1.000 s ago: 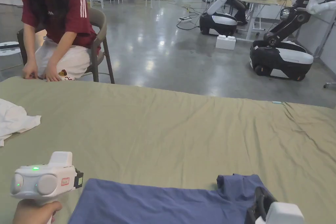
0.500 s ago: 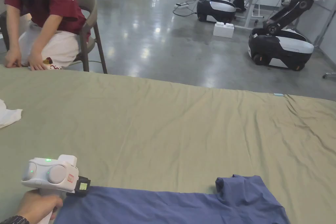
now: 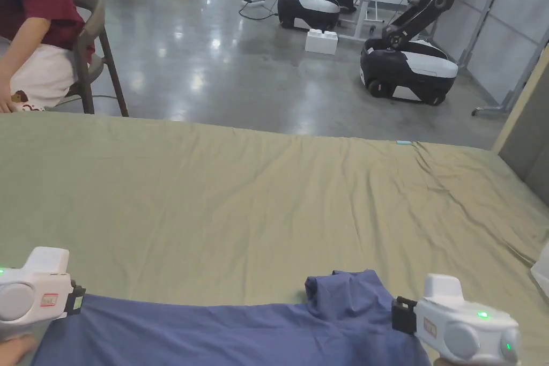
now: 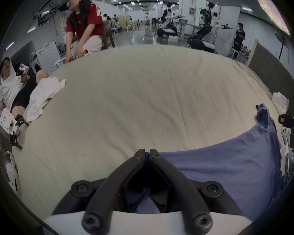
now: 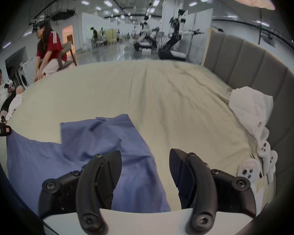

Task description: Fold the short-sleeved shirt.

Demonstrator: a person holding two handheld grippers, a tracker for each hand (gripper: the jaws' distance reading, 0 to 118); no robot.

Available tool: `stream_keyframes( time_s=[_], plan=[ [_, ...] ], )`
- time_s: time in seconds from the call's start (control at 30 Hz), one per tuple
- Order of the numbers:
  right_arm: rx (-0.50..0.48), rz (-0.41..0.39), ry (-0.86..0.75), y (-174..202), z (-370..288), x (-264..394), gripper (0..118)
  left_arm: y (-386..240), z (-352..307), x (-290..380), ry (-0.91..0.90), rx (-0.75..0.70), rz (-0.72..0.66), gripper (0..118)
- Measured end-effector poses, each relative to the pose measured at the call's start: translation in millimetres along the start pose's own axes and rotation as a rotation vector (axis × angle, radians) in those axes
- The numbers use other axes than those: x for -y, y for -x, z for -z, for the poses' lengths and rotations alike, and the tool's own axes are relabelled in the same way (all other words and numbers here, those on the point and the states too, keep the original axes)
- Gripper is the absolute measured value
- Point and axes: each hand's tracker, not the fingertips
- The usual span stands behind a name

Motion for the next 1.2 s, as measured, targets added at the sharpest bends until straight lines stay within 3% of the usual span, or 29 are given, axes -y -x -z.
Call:
stream_keyframes(
  time_s=[0.13, 0.23, 0.37, 0.53, 0.87, 1.2],
  plan=[
    [-0.093, 0.063, 0.130, -8, 42, -8, 66, 1, -8, 2, -0.022, -0.004, -0.004, 0],
    [-0.090, 0.033, 0.195, -6, 64, -6, 64, 4, -11, 2, -0.030, -0.004, -0.013, 0],
    [-0.064, -0.012, 0.185, 5, 64, -7, 53, 1, -8, 1, -0.030, -0.013, -0.012, 0],
    [-0.044, -0.065, 0.154, 22, 60, 0, 4, -5, -5, 2, -0.034, -0.025, -0.010, 0],
    [-0.060, 0.004, -0.093, 10, -36, 0, 1, 5, -56, 7, -0.138, 0.003, -0.048, 0],
    [-0.045, -0.034, -0.340, 2, -187, -10, 1, 12, -169, 5, -0.336, 0.007, -0.030, 0]
  ],
)
